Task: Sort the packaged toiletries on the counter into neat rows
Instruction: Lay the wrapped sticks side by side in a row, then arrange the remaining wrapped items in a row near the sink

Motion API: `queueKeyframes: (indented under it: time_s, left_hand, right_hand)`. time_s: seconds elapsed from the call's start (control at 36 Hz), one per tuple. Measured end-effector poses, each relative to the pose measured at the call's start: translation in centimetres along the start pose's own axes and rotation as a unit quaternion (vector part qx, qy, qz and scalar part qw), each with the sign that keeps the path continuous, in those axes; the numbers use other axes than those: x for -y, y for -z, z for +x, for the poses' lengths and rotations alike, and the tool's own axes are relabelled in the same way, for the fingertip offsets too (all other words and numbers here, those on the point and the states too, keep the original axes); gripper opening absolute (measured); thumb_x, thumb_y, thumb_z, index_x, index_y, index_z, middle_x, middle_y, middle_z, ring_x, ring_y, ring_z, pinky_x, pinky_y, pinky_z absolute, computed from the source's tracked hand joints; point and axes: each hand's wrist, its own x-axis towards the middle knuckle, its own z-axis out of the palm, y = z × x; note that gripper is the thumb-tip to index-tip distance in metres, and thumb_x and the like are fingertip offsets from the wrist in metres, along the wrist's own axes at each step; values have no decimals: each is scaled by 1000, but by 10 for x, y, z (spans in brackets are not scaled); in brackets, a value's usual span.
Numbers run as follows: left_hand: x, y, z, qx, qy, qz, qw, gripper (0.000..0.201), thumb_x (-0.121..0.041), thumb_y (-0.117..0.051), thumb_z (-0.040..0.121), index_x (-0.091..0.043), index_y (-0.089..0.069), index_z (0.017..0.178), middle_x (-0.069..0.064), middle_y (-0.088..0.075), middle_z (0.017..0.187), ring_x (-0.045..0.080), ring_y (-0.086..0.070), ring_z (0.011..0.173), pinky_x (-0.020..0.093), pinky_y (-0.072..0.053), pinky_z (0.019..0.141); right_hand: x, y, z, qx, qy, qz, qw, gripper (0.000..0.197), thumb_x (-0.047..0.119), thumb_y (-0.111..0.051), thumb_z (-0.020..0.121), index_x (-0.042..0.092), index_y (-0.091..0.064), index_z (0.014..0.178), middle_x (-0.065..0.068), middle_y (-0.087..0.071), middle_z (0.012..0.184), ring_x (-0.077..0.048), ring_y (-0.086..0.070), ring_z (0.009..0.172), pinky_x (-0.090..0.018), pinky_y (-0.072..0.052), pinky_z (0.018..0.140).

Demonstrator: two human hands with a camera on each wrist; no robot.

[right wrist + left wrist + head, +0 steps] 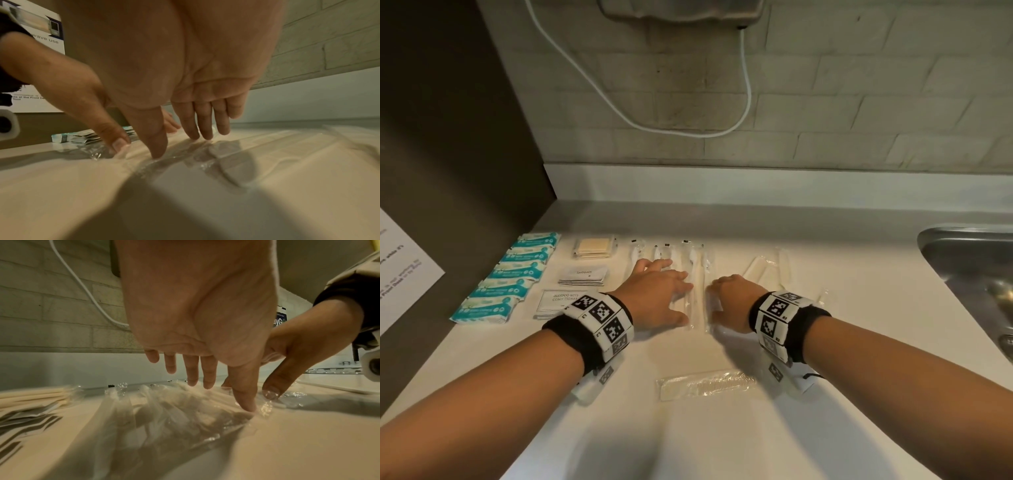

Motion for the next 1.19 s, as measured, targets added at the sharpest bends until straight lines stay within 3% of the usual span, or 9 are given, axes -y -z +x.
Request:
queueKeyframes:
  time_s: [0.19, 0.31, 0.36, 0.44, 0.61, 0.72, 0.86, 1.06, 1.19]
  left_hand:
    - [-1, 2, 1, -9, 1, -30, 999, 65, -58, -60, 83, -36, -46, 142, -11, -30, 158, 19, -10, 148, 42, -4, 115]
    - [-8, 11, 12, -88, -7, -104, 991, 40, -41, -58, 90, -38, -56, 130, -14, -46, 146, 17, -27, 140, 40, -14, 112]
    - [-17, 18, 23, -108, -23, -106, 988, 33, -35, -55, 93, -38, -60, 125, -14, -52, 140, 15, -34, 135, 38, -17, 111]
    - [-37, 29, 43, -86, -46, -87, 991, 30, -31, -51, 96, -36, -62, 124, -11, -56, 135, 17, -38, 131, 40, -19, 112]
    - [-84, 27, 68, 41, -69, 4, 997, 41, -41, -52, 90, -39, -57, 131, -8, -60, 128, 21, -40, 117, 42, -28, 102]
    - [-99, 16, 69, 55, -78, 41, 995, 23, -50, -56, 85, -29, -61, 92, -3, -55, 99, 22, -46, 100, 41, -37, 93]
    - [-107, 16, 70, 31, -68, 35, 997, 52, -54, -58, 88, -34, -53, 135, 0, -55, 121, 22, -43, 116, 40, -33, 99]
    - [-112, 10, 73, 25, -55, 12, 998, 56, -56, -55, 90, -32, -48, 140, 3, -56, 123, 24, -44, 117, 37, -33, 95]
    - [-127, 8, 77, -29, -73, -18, 997, 51, -53, -53, 91, -32, -51, 137, -1, -51, 129, 21, -38, 114, 37, -31, 92]
  right_hand:
    - [-2, 4, -13, -26, 14, 2, 1000, 39, 36, -52, 90, 18, -57, 125, -4, -59, 122, -24, -54, 114, -38, -48, 96]
    - [0, 4, -40, -78, 30, 22, 996, 27, 31, -53, 87, 23, -63, 111, 3, -62, 107, -18, -60, 98, -32, -50, 89]
    - [-1, 5, -53, 0, 66, 32, 997, 27, 37, -57, 84, 23, -62, 106, 4, -64, 104, -17, -61, 94, -34, -51, 88]
    - [-3, 3, -71, 94, 97, 22, 991, 26, 36, -64, 83, 18, -60, 102, 5, -60, 99, -14, -56, 87, -30, -51, 81]
    - [-18, -6, -90, 94, 48, 83, 991, 13, 17, -63, 80, 26, -54, 84, 13, -56, 77, -12, -55, 81, -21, -41, 72]
    - [-35, -5, -100, 113, 42, 67, 990, 16, 15, -64, 79, 20, -67, 94, 4, -68, 95, -15, -63, 92, -29, -53, 86]
    - [-62, 8, -102, 110, 39, 66, 991, 11, 16, -63, 87, 17, -64, 97, 0, -68, 106, -17, -61, 100, -33, -49, 94]
    - [-119, 59, -97, 15, 15, 189, 982, 19, 7, -66, 84, 25, -61, 81, 9, -64, 84, -9, -58, 80, -17, -43, 76]
    - [-159, 89, -94, -33, -27, 251, 967, 21, 8, -63, 84, 28, -64, 77, 1, -64, 75, -10, -56, 66, -25, -48, 73]
